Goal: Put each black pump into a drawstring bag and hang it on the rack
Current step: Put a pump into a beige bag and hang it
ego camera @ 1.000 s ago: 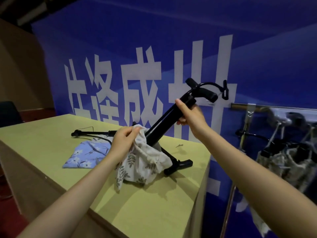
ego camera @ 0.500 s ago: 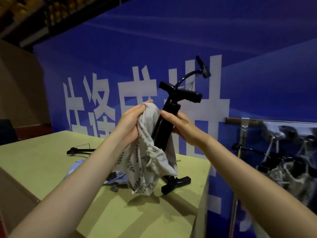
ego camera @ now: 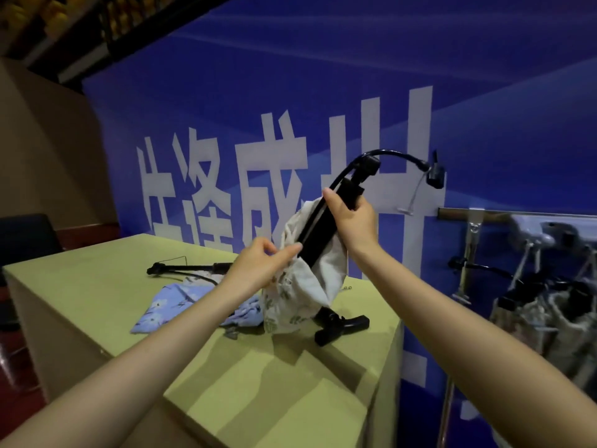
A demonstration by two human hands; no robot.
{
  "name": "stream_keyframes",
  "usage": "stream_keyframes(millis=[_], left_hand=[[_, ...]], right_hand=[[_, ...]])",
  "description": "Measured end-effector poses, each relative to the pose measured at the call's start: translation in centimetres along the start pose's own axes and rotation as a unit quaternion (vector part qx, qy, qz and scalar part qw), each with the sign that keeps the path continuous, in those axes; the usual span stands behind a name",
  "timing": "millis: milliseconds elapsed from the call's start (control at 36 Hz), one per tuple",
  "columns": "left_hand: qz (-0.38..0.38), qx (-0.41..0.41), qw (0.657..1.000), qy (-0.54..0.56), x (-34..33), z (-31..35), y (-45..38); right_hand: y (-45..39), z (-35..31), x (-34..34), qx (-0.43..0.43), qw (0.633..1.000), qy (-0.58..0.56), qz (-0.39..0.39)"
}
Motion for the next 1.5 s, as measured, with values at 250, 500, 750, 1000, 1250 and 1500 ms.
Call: stream_keyframes(millis=[250,500,750,1000,1250,1500], left_hand=[[-0.047,0.126,0.928,0.348,-0.2,-1.4,0.7],[-0.010,0.104,0.927,0.361,3.0,3.1,-2.6],[0.042,0.030,0.971,0.233,4.4,5.8,-3.9],[0.140,-0.162,0.975,0.057,6.4,6.6,-4.3],[0.045,-0.080,0.906,0.413,5.9,6.9,-3.7],[-0.054,-0.126,0.857,0.496,5.7,6.3,-1.7]], right_hand=[[-0.1,0.7,-0.7,-0.030,0.998,0.046,-0.041],[0.7,-1.7,-0.2,0.067,0.958,0.141,-0.241],[0.6,-3.1,-0.8,0.007,0.972,-0.052,-0.229],[1.0,-4.4,-2.3,0.046,0.975,-0.065,-0.206],[2.1,-4.3,-3.9,0.066,0.974,0.007,-0.218],[2.8,-3.9,-4.7,0.071,0.985,-0.042,-0.152]])
Point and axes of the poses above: each hand's wrist, its own y-axis away from the middle knuckle, its own x-axis out of the back of the hand, z = x × y, the point moved 3 cm from there along -y, towards the middle knuckle, and after that the axes turned 14 degrees about y, right-handed, at the moved point
